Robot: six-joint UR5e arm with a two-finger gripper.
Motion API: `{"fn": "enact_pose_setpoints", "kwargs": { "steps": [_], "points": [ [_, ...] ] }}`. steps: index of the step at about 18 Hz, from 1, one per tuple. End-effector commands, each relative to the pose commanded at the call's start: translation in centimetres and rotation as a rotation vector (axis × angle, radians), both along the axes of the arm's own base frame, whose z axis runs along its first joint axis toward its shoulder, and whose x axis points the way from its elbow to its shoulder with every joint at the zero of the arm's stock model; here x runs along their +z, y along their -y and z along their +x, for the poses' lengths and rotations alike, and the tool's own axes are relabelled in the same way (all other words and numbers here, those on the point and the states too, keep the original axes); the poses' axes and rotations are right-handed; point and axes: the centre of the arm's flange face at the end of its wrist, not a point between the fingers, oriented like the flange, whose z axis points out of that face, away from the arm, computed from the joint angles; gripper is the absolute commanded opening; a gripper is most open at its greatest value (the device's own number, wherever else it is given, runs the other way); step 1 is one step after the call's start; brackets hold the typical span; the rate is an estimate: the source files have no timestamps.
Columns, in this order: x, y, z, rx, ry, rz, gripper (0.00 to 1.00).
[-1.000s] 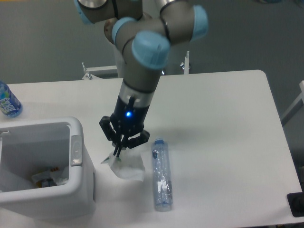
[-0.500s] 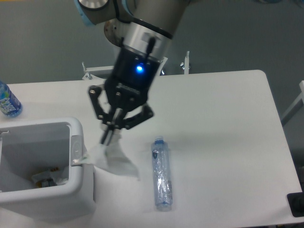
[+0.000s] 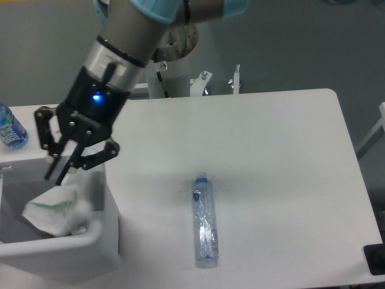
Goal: Place the trash in the trash can
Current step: 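Open the gripper to drop the tissue into the bin, then move the gripper over the end of the clear plastic bottle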
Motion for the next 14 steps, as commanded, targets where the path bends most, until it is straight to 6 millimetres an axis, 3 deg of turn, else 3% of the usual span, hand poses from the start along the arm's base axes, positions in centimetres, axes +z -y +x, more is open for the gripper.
{"fn": "enact_pose_setpoints", "kwargs": {
  "steps": [6, 10, 14],
  "points": [
    [1.1, 0.2, -0.8, 0.053, 0.037, 0.002, 1.0],
    [0.4, 0.8, -4.6, 0.164, 0.06, -0.03, 1.0],
    [-2.5, -0.5, -8.4, 0.278, -0.016, -0.121, 1.0]
  ]
}}
